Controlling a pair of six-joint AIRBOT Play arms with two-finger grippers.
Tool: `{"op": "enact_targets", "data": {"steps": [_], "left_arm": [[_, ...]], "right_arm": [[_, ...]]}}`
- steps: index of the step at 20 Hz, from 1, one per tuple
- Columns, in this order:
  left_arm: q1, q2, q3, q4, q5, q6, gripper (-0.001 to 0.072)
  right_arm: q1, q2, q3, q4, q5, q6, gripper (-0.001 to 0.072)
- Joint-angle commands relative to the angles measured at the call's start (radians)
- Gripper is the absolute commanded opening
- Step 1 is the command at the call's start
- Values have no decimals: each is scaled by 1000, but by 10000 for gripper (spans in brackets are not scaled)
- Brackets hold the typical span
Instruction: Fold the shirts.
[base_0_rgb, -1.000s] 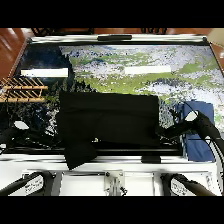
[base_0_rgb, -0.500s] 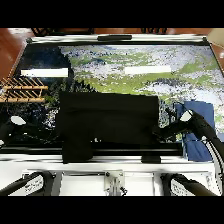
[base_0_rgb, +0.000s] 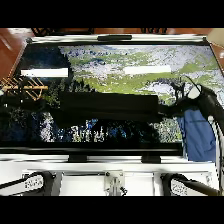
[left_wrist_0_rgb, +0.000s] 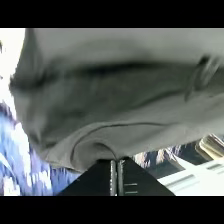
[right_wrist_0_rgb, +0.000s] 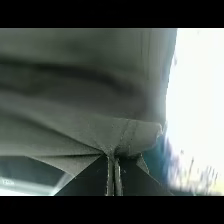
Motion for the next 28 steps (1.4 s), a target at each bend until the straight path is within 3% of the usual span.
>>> {"op": "enact_targets", "data": {"steps": [1, 6, 10, 11, 12, 13, 14, 17, 18, 21, 26, 28], "left_arm": [[-38, -196, 249, -18, -1, -84, 36], [-109, -458, 488, -26, -1, -198, 37], [-144, -553, 503, -23, -10, -219, 36], [-143, -566, 503, -23, -13, -245, 48], [-142, -572, 503, -23, -22, -270, 241], [-140, -572, 503, -26, -39, -292, 580], [-134, -569, 507, -26, -64, -291, 690], [-99, -561, 557, -25, -178, -282, 689], [-87, -552, 575, -26, -201, -282, 689], [-71, -496, 593, -26, -202, -277, 689], [-107, -391, 593, -26, -198, -267, 683], [-132, -359, 593, -26, -190, -262, 684]], "right_arm": [[1, -153, 178, -19, -16, 40, 65], [1, -312, 291, 3, -96, 63, 65], [1, -368, 291, 55, -157, 41, 68], [1, -373, 291, 60, -156, 34, 103], [1, -373, 291, 63, -156, 26, 239], [0, -368, 291, 76, -150, -13, 448], [0, -359, 291, 82, -140, -53, 503], [-15, -303, 291, 44, -121, -71, 508], [-35, -299, 291, 45, -99, -60, 691], [-98, -336, 290, 98, -39, -44, 687], [-84, -434, 290, 184, -71, -35, 686], [-64, -465, 290, 191, -101, 19, 675]]}}
